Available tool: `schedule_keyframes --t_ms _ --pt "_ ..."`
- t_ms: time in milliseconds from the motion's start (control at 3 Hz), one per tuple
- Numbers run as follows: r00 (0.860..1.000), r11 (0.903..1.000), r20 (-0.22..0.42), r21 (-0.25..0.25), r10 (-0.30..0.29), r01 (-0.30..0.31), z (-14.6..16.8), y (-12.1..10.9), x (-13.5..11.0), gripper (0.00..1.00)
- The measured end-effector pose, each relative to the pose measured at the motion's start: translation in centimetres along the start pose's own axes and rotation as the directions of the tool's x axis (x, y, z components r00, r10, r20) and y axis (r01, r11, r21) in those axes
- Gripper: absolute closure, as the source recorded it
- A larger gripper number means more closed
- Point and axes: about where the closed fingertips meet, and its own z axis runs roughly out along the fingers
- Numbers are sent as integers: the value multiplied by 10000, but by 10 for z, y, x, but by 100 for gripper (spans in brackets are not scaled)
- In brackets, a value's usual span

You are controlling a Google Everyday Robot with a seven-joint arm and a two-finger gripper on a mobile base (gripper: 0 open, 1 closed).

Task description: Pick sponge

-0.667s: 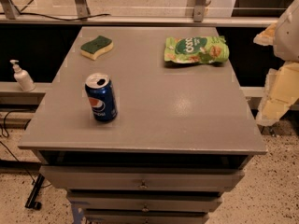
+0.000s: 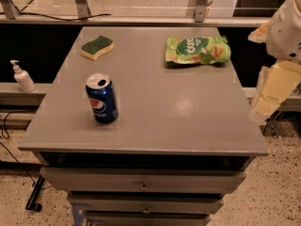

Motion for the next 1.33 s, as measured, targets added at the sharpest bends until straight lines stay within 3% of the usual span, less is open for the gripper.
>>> schedule_keyframes --t_ms 333,667,1000,1333 --pt "9968 9987 632 165 -482 472 21 -20 -33 0" --pt "9771 9938 1811 272 -1113 1082 51 -45 -91 0" --pt "9343 9871 3189 357 -1592 1560 82 -73 -157 0" --pt "9322 9872 3249 467 -1594 1525 86 -76 -161 0"
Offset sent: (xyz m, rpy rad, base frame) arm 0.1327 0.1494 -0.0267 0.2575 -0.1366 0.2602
